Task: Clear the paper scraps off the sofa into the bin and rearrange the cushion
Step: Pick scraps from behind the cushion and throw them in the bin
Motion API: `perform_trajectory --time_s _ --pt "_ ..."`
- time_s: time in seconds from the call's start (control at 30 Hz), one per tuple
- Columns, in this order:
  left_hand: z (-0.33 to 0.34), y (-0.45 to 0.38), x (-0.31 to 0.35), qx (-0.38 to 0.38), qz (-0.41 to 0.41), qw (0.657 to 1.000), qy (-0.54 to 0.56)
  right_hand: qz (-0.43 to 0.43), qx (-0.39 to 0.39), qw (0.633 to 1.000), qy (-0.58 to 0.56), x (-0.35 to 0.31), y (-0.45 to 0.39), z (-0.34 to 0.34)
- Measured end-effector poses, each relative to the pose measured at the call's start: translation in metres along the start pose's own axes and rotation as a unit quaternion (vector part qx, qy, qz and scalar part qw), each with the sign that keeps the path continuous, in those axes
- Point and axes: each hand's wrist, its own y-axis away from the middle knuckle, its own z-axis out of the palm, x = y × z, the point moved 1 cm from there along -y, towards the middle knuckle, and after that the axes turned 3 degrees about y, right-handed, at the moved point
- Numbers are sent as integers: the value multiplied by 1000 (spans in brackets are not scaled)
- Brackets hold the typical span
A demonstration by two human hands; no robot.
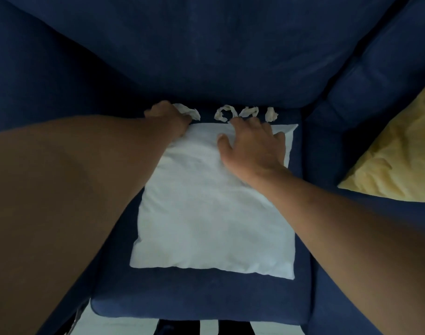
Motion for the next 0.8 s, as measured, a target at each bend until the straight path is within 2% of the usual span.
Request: perform_trajectory --time_s 0.27,0.47,0.63,0.8 --pt "23 -21 1 26 6 999 38 -10 29 999 -28 8 -5 10" --pt "5 1 -6 82 35 995 -50 55 33 995 -77 1 -44 0" --pt "-7 17 -21 133 110 984 -48 152 -69 974 -154 -8 -90 -3" --pt "-14 26 -24 120 106 987 31 177 -107 967 -150 -16 -115 22"
